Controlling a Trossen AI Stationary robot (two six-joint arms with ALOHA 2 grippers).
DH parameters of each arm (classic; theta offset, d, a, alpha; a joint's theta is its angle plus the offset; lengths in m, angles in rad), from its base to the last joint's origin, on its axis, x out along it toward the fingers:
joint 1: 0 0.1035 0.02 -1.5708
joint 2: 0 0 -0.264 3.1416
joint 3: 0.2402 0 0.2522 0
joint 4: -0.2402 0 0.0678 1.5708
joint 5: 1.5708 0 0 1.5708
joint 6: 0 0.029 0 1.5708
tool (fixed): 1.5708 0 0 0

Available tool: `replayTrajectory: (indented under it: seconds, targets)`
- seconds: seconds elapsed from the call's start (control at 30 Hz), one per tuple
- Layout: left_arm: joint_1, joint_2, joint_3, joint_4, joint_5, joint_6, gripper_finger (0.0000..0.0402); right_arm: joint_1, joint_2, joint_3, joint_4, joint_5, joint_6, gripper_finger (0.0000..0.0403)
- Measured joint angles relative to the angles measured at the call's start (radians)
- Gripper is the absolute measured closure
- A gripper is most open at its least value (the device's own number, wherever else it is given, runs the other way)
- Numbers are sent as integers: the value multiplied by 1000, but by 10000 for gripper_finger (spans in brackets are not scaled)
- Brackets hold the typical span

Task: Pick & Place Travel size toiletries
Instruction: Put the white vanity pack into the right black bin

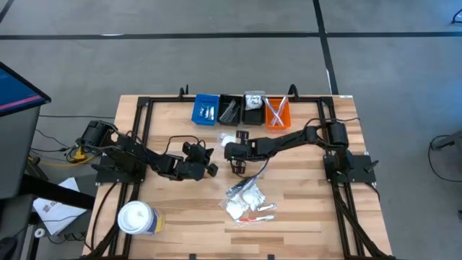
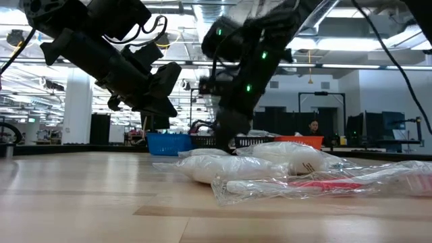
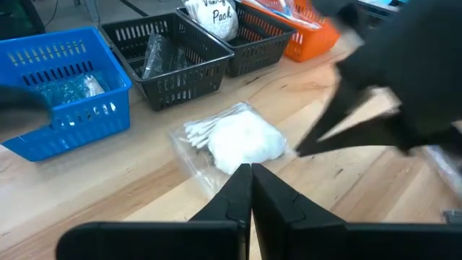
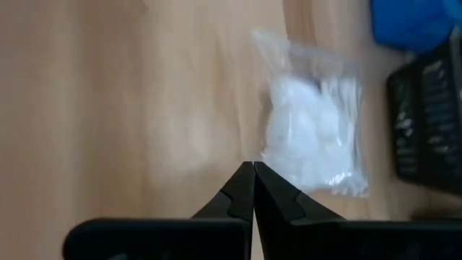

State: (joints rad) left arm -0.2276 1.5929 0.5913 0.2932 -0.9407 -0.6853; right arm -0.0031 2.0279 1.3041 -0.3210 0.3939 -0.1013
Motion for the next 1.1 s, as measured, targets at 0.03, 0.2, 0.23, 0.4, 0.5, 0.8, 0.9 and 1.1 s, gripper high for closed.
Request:
replayTrajectory:
  seconds: [0.03, 0.2, 0.23, 0.4, 0.5, 0.8, 0.9, 1.1]
  targets:
    - [0, 0, 0, 0, 0, 0, 401, 14, -14, 0, 4, 0, -3, 402]
    - [0, 0, 0, 0, 0, 0, 401, 78, -105, 1, 6, 10, -18, 403]
    - [0, 0, 0, 0, 0, 0, 401, 88, -118, 1, 4, 18, -29, 403]
    - [0, 0, 0, 2, 0, 0, 401, 75, -138, 1, 16, 32, -81, 389]
    - [-1, 0, 0, 2, 0, 0, 401, 41, -121, 2, 15, 31, -82, 350]
    - [-1, 0, 0, 3, 0, 0, 401, -80, -26, 0, -11, -1, -31, 153]
    - [-1, 0, 0, 3, 0, 0, 401, -86, -26, 0, -10, -61, -20, 110]
    - [-1, 0, 0, 3, 0, 0, 401, -81, -26, 0, 12, -95, -25, 75]
